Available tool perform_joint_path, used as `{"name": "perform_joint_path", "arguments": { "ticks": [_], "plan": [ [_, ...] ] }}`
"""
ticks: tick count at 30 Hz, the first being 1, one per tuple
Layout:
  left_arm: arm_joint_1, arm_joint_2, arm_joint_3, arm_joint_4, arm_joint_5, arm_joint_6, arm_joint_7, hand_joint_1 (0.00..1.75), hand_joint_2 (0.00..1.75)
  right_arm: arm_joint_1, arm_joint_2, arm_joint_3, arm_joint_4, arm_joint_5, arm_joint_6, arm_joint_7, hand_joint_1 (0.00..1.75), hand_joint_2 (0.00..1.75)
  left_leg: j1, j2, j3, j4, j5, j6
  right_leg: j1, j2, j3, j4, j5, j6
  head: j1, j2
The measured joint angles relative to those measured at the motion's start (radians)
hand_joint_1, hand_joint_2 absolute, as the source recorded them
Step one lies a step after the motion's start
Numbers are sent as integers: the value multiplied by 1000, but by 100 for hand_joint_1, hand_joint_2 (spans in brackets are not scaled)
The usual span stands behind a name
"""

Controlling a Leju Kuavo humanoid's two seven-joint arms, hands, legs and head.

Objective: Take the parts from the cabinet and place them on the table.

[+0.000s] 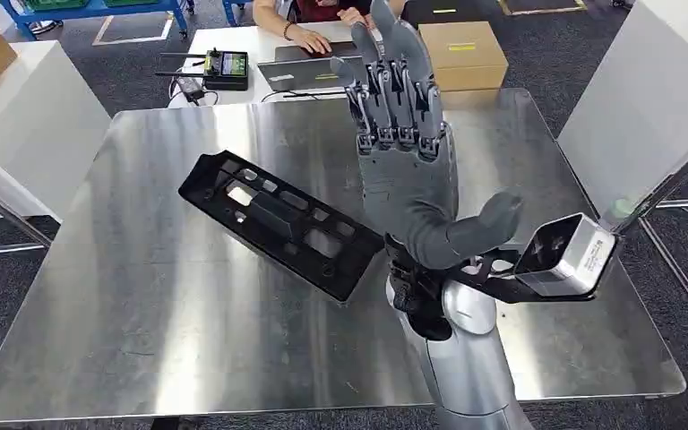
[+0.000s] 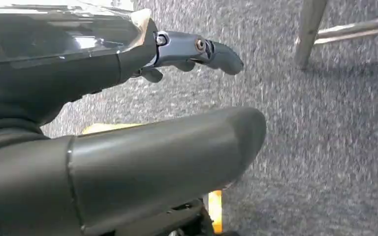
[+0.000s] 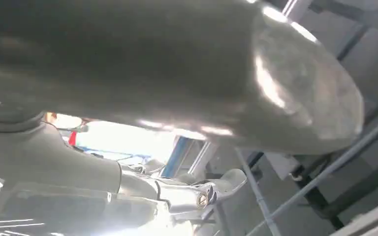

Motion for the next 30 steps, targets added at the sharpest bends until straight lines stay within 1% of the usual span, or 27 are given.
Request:
{"name": "perform_joint_path", "arguments": {
  "ticks": [1, 2, 3, 5, 6, 7, 8, 9, 10, 11, 12, 13, 14, 16, 17, 18, 19, 20, 21, 22, 23, 24, 26, 27, 28, 29, 30],
  "plan": [
    [0, 0, 0, 0, 0, 0, 1, 0, 0, 1, 0, 0, 0, 0, 0, 0, 0, 0, -4, 0, -34, 84, -36, 4, 9, -1, -7, 0, 5, -7, 0, 0],
    [0, 0, 0, 0, 0, 0, 2, 0, 0, 4, 0, 0, 0, 0, 0, 0, 0, 0, -8, 0, -54, 134, -50, 11, 17, -1, -14, 0, 10, -15, 0, 0],
    [0, 0, 0, 0, 0, 0, 3, 0, 0, 6, 0, 0, 0, 1, 0, 0, 0, 0, -14, 0, -49, 135, -40, 21, 25, -1, -19, 0, 14, -22, 0, 0],
    [-1, 0, 0, 0, 0, 0, 4, 0, 0, 6, 0, 0, 0, 1, 0, 0, 0, 0, -33, -2, 18, 26, 23, 55, 41, 2, -28, 0, 22, -34, 0, 0],
    [-2, 0, 0, 0, 0, 0, 4, 0, 0, 6, 0, 0, 0, 1, 0, 0, 0, 0, -45, -6, 76, -68, 56, 79, 47, 3, -30, 0, 27, -39, 0, 0],
    [-6, 5, 0, -2, 0, 1, 4, 0, 0, 6, 0, 1, 0, 1, 0, 0, 0, 0, -63, -11, 127, -151, 58, 111, 39, 3, -30, 0, 31, -42, 1, 0],
    [-7, 4, 0, -2, 0, 1, 5, 0, 0, 6, 0, 1, 0, 1, 0, 0, 0, 0, -64, 2, 133, -161, 66, 107, 57, 3, -32, -2, 37, -34, 3, 0],
    [-8, 6, 0, -3, 0, 3, 5, 0, 0, 7, 0, 1, 0, 2, -1, 0, 0, 0, -72, -2, 129, -162, 77, 100, 44, -1, -32, -3, 43, -28, 2, 0],
    [-8, 2, 0, -3, 0, 3, 5, 0, 0, 6, 0, 2, 0, 3, -1, 0, 0, 0, -76, -5, 128, -169, 80, 105, 37, -3, -34, -4, 48, -23, 1, 0],
    [-8, 2, 0, -3, 0, 4, 5, 0, 0, 6, 0, 2, 0, 3, -1, 0, 0, 0, -80, -5, 126, -175, 87, 106, 38, -3, -35, -9, 56, -13, 1, 0],
    [-7, 1, 0, -3, 0, 4, 5, 0, 0, 6, 0, 2, 0, 3, -2, 0, 0, 0, -67, 0, 121, -204, 110, 99, 50, -3, -42, -4, 58, -10, 1, 0],
    [-9, 1, 1, -3, 0, 5, 5, 0, 0, 6, -2, 2, 0, 3, -2, 0, 0, 0, -64, 5, 123, -210, 125, 93, 47, -4, -58, 9, 34, -11, 1, 0],
    [-11, 0, 2, -4, 0, 5, 5, 0, 0, 3, -5, 3, 0, 4, -2, 1, 0, 0, -61, 6, 108, -214, 137, 102, 44, -4, -77, 55, -17, -19, 6, 0],
    [-10, -2, 3, -4, 0, 4, 5, 0, 0, 5, -7, 4, 0, 4, -2, 1, 0, 0, -60, 8, 82, -213, 157, 94, 38, -4, -113, 192, -102, -22, 6, 0],
    [-8, -2, 4, -4, 0, 5, 5, 0, 0, 7, -10, 4, 0, 4, -2, 1, 0, 0, -58, 11, 67, -212, 168, 91, 32, -5, -127, 262, -123, -12, 6, 0],
    [-8, -3, 5, -4, 0, 4, 5, 0, 0, 8, -12, 4, 0, 4, -2, 1, 0, 0, -55, 13, 53, -211, 178, 87, 26, -5, -122, 287, -117, 3, 6, 0],
    [-8, -3, 5, -4, 0, 4, 5, 0, 0, 8, -14, 4, 0, 4, -2, 1, 0, 0, -51, 14, 41, -210, 187, 81, 21, -5, -96, 268, -95, 21, 6, 0],
    [-8, -3, 6, -4, 0, 4, 5, 0, 0, 7, -14, 4, 0, 4, -2, 1, 0, 0, -46, 15, 28, -208, 195, 74, 15, -7, -48, 207, -63, 41, 6, 0],
    [-8, -3, 6, -4, 0, 4, 5, 0, 0, 7, -14, 4, 0, 4, -2, 1, 0, 0, -41, 15, 17, -202, 201, 68, 9, -9, 11, 123, -39, 55, 6, 0],
    [-8, -3, 7, -4, 0, 4, 5, 0, 0, 6, -14, 5, 0, 5, -2, 1, 0, 0, -40, 15, 8, -193, 205, 61, 2, -13, 72, 31, -40, 60, 6, 0],
    [-9, -2, 8, -4, 0, 5, 5, 0, 0, 5, -13, 7, 0, 6, -2, 1, 0, 0, -42, 12, -6, -183, 210, 53, 15, -11, 115, -31, -72, 50, 7, 0],
    [-8, -3, 9, -4, 0, 5, 4, 0, 0, 7, -14, 7, 0, 5, -2, 0, 0, 0, -43, 13, -7, -182, 217, 45, 16, -12, 107, -28, -73, 34, 3, 0],
    [-7, -3, 10, -4, 0, 5, 4, 0, 0, 7, -14, 7, 1, 5, -3, 1, 0, 0, -39, 14, -10, -183, 233, 33, 19, -11, 98, -24, -67, 21, 4, 0],
    [-6, -3, 10, -3, 0, 5, 4, 0, 0, 7, -14, 8, 2, 5, -3, 0, 0, 0, -39, 13, -15, -184, 240, 27, 15, -12, 81, -27, -58, 6, 5, 0],
    [-7, -2, 10, -3, 0, 5, 4, 0, 0, 4, -13, 8, 2, 5, -3, 0, 0, 0, -34, 9, -29, -174, 216, 23, 9, -13, 79, -27, -46, -12, 4, 0],
    [-6, -2, 10, -3, 0, 5, 5, 0, 0, 4, -11, 9, 2, 5, -3, 0, 0, 0, -34, 6, -42, -137, 161, 18, 10, -13, 66, -27, -36, -28, 2, 0],
    [-6, -2, 10, -3, 0, 5, 4, 0, 0, 5, -9, 9, 2, 5, -3, 1, 0, 0, -33, 5, -60, -70, 98, 14, 11, -13, 53, -27, -26, -37, 0, 0]
  ]
}}
